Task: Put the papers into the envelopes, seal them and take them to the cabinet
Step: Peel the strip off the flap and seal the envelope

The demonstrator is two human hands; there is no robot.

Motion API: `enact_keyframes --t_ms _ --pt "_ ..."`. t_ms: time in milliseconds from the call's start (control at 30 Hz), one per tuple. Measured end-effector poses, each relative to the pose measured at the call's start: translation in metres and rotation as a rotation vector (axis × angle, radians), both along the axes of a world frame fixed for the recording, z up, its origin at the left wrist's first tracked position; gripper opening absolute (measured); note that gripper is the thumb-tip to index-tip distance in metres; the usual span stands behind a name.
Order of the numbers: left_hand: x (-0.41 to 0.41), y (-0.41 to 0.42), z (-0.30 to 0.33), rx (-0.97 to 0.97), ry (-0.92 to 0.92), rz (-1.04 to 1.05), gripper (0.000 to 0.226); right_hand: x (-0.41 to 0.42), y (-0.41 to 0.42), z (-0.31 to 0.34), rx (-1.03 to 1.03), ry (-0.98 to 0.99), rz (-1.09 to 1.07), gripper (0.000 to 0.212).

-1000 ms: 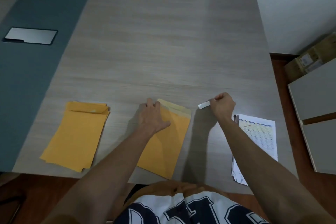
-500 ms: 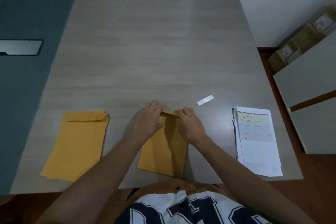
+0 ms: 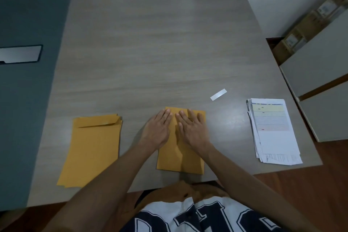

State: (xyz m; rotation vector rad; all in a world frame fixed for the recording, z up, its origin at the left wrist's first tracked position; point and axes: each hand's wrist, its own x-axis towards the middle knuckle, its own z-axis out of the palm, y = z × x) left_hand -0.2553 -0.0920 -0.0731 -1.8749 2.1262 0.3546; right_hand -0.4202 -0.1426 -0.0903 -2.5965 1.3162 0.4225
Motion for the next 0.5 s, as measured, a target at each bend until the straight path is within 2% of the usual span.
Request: enact_keyframes --t_ms 300,500 --pt "0.001 -0.005 0.014 0.076 -0.119 -0.047 0.054 -0.059 -0.006 -0.010 -0.055 -0.046 -0.019 0.049" --pt "-0.007 -0.006 0.018 0.121 -0.064 0.047 0.058 -0.058 -0.005 -0.005 -0.044 -0.144 -0.079 0.047"
